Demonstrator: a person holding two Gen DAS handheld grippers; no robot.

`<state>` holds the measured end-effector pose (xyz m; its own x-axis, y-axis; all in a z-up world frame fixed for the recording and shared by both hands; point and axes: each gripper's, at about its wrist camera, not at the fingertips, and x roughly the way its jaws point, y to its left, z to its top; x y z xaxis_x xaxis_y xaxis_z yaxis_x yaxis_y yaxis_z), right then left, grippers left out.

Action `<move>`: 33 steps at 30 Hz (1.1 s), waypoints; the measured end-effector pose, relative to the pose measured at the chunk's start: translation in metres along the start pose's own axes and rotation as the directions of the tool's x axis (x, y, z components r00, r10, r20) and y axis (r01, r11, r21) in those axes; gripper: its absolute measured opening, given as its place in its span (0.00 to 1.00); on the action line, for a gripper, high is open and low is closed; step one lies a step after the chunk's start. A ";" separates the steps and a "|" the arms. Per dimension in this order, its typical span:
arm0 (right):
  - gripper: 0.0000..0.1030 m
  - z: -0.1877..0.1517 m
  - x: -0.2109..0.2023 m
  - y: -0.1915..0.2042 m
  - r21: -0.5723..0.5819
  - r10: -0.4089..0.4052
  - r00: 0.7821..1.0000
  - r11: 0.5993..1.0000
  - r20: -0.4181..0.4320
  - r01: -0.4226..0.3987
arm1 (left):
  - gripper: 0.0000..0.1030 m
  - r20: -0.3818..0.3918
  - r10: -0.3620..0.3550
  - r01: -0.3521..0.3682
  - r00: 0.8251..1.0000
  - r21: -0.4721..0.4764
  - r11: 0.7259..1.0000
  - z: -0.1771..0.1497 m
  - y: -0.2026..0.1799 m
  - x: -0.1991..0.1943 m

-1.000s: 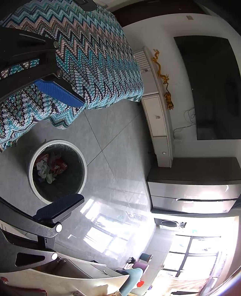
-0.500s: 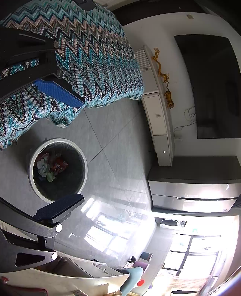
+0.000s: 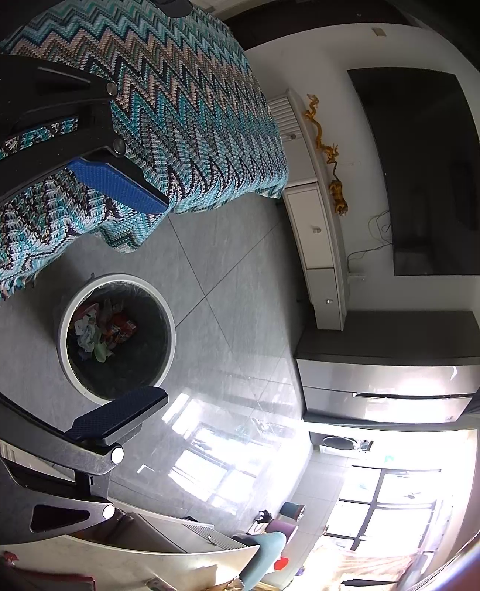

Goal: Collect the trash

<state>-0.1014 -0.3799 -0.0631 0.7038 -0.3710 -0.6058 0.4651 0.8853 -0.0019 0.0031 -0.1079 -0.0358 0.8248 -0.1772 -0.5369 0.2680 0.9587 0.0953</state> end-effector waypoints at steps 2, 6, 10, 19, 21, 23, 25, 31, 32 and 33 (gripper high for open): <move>0.91 0.000 0.000 0.000 0.000 -0.001 1.000 1.000 0.000 0.001 | 1.00 0.000 0.000 0.000 1.000 -0.001 1.000 0.000 0.000 0.000; 0.91 -0.001 0.000 0.000 0.001 -0.003 1.000 1.000 0.000 0.003 | 1.00 0.000 0.000 0.000 1.000 0.000 1.000 0.000 0.000 0.000; 0.91 -0.002 -0.003 -0.002 0.004 -0.006 1.000 1.000 0.001 0.006 | 1.00 -0.002 -0.002 0.002 1.000 -0.002 1.000 0.000 -0.001 -0.001; 0.91 -0.004 -0.003 -0.003 0.004 -0.012 1.000 1.000 -0.003 0.012 | 1.00 -0.012 -0.013 0.013 1.000 -0.003 1.000 -0.001 -0.002 -0.001; 0.91 -0.004 -0.004 -0.004 0.004 -0.014 1.000 1.000 -0.003 0.014 | 1.00 -0.016 -0.015 0.015 1.000 -0.005 1.000 -0.001 -0.002 -0.001; 0.91 -0.003 -0.004 -0.006 0.007 -0.017 1.000 1.000 -0.002 0.017 | 1.00 -0.017 -0.017 0.017 1.000 -0.008 1.000 0.000 -0.002 -0.001; 0.91 -0.003 -0.004 -0.006 0.009 -0.021 1.000 1.000 -0.001 0.021 | 1.00 -0.017 -0.017 0.017 1.000 -0.011 1.000 0.000 -0.003 -0.002; 0.91 -0.002 -0.004 -0.009 0.014 -0.024 1.000 1.000 -0.003 0.024 | 1.00 -0.019 -0.021 0.020 1.000 -0.015 1.000 0.000 -0.004 -0.002; 0.91 -0.001 -0.004 -0.010 0.014 -0.025 1.000 1.000 -0.004 0.025 | 1.00 -0.021 -0.021 0.021 1.000 -0.015 1.000 0.000 -0.004 -0.002; 0.91 -0.002 -0.004 -0.010 0.015 -0.027 1.000 1.000 -0.005 0.027 | 1.00 -0.024 -0.021 0.021 0.999 -0.015 1.000 0.000 -0.004 -0.001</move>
<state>-0.1101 -0.3867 -0.0625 0.6887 -0.3931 -0.6092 0.4915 0.8709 -0.0062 0.0008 -0.1114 -0.0356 0.8068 -0.1918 -0.5588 0.2773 0.9581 0.0715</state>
